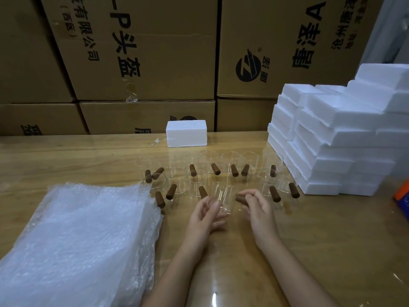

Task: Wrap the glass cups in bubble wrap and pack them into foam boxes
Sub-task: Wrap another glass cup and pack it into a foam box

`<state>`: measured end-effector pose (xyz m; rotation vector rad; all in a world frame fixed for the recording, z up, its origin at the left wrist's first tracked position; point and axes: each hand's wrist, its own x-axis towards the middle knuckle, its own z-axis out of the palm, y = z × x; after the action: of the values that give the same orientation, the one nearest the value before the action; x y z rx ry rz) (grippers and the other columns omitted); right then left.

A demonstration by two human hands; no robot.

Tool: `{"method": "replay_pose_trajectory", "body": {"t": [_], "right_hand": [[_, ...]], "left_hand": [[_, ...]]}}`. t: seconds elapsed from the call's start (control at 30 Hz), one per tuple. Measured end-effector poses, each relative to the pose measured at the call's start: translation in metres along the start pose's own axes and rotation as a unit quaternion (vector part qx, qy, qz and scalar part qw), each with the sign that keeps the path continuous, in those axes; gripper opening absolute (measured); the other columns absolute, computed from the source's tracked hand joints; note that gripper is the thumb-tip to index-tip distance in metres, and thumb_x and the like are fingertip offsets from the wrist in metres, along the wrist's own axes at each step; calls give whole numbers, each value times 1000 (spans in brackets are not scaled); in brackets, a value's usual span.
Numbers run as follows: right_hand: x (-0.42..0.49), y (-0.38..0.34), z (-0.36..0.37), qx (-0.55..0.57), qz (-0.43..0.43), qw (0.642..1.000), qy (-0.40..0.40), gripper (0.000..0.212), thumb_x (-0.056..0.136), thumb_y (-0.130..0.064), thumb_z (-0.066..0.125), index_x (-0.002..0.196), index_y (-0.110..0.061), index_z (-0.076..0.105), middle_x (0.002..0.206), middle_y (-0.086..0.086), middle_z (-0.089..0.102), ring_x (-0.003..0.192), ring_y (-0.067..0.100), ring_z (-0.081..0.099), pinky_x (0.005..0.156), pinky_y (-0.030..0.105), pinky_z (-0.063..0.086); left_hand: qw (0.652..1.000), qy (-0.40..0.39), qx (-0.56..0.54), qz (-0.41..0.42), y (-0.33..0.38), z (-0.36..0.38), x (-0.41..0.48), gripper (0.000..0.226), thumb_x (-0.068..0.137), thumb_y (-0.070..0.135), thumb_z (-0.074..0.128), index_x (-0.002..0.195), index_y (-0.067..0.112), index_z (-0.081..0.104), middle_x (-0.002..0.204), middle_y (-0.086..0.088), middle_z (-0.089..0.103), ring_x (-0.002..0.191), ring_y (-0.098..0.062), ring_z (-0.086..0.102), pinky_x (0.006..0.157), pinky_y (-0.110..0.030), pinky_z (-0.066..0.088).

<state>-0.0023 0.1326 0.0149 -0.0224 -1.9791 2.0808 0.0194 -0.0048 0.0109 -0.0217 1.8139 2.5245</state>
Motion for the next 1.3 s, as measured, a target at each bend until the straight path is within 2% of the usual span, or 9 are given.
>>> {"method": "replay_pose_trajectory", "body": {"t": [0.17,0.27,0.37,0.63,0.8,0.97,1.03,1.17,1.3], "right_hand": [[-3,-5,5,-98,-132,986,-27,19,93,-4,53,83,-18,62,76,-11,69,79,-1,64,69,9,46],[-2,-5,0,-308,-359,881,14,14,89,-16,54,84,-7,65,76,0,65,69,11,63,61,19,49],[-1,-8,-1,-393,-413,819,63,25,87,-19,49,77,-3,65,69,4,62,55,19,58,48,28,46],[-3,-12,3,-344,-200,917,-14,43,96,-28,38,71,-1,61,56,14,57,52,32,51,50,39,36],[-2,-14,7,-95,68,983,-144,42,100,-28,36,66,-17,57,44,-7,43,39,9,33,44,25,26],[-10,-24,4,247,340,839,-346,36,88,-29,40,58,-18,55,42,-9,17,32,4,12,30,14,17],[-14,-25,8,256,339,836,-347,37,87,-32,41,55,-19,53,42,-9,16,33,5,10,30,14,15],[-16,-15,18,87,237,945,-207,51,97,-37,37,52,-19,51,39,-7,26,33,7,17,33,17,15],[-11,-7,14,-121,97,985,-77,52,101,-36,34,57,-18,54,44,-7,50,48,14,49,52,24,41]], "left_hand": [[999,22,-15,29,-5,-9,1,56,63,49,71,103,11,65,88,-5,71,83,-16,70,69,-22,55],[999,33,-6,42,-7,-10,1,55,62,54,71,97,11,65,83,-4,72,80,-16,70,67,-20,54],[998,18,-8,53,-6,-9,0,44,60,50,75,91,18,72,88,-7,72,81,-15,70,67,-18,54],[993,-24,-114,10,-1,-17,2,53,70,23,79,116,14,54,117,-5,68,102,-18,66,81,-26,55],[985,-82,-153,-3,4,-22,1,73,64,33,83,127,18,51,133,0,59,115,-21,60,92,-33,50],[978,-130,-164,-22,10,-20,-1,88,55,47,87,130,22,49,134,3,57,114,-14,60,93,-31,49],[978,-113,-173,-26,11,-19,-1,94,51,47,89,131,19,49,131,0,60,113,-16,61,92,-31,50],[977,-89,-191,-15,10,-20,2,96,48,42,91,130,16,49,125,-3,64,108,-19,64,91,-29,53],[978,-92,-188,2,3,-20,2,66,71,19,76,131,14,50,121,-4,66,108,-21,64,88,-29,54]]}}
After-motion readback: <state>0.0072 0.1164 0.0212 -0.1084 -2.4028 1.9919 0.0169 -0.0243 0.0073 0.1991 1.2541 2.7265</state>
